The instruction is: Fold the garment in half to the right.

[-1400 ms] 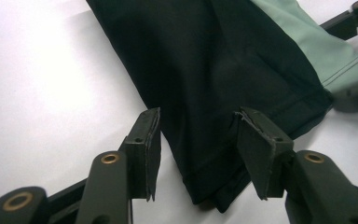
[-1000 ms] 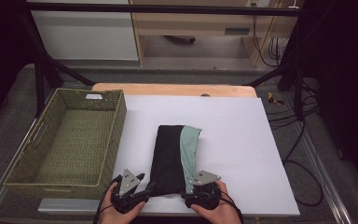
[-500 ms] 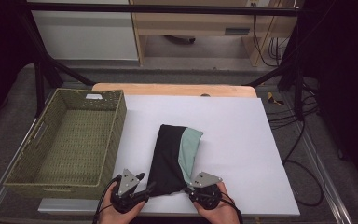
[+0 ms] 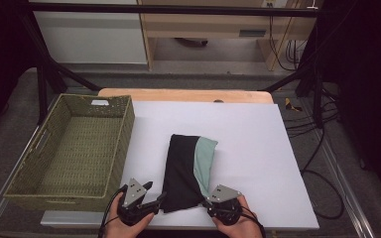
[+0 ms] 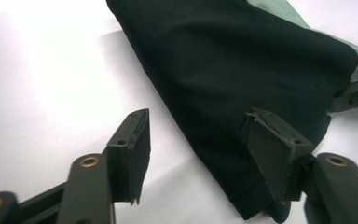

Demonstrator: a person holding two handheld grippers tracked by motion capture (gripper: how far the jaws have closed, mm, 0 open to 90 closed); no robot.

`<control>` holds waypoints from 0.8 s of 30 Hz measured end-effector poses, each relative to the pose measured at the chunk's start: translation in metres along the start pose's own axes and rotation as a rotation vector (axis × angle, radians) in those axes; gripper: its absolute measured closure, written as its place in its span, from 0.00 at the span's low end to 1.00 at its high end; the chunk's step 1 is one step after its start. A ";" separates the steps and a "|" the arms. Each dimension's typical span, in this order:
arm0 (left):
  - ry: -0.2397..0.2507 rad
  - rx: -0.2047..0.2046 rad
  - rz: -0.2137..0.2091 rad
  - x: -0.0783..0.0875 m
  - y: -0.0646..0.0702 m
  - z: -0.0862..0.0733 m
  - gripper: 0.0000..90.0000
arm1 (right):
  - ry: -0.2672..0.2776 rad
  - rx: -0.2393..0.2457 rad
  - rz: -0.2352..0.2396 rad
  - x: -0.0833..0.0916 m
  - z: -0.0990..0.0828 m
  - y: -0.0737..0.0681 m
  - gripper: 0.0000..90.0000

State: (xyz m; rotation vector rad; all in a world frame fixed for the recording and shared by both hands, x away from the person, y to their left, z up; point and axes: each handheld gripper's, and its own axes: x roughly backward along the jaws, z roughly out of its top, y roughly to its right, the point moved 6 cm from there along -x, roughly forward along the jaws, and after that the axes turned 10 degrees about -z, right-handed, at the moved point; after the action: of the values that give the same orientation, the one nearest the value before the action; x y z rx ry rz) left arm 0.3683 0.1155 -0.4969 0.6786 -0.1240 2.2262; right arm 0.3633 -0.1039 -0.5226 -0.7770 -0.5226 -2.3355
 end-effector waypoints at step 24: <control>0.039 0.062 0.022 -0.020 -0.010 0.042 0.16 | 0.000 0.021 -0.001 -0.001 0.000 -0.001 0.89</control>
State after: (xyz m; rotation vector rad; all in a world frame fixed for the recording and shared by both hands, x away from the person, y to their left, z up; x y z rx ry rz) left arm 0.4046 0.0970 -0.4725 0.6700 -0.0438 2.2705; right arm 0.3637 -0.1022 -0.5233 -0.7678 -0.5463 -2.3271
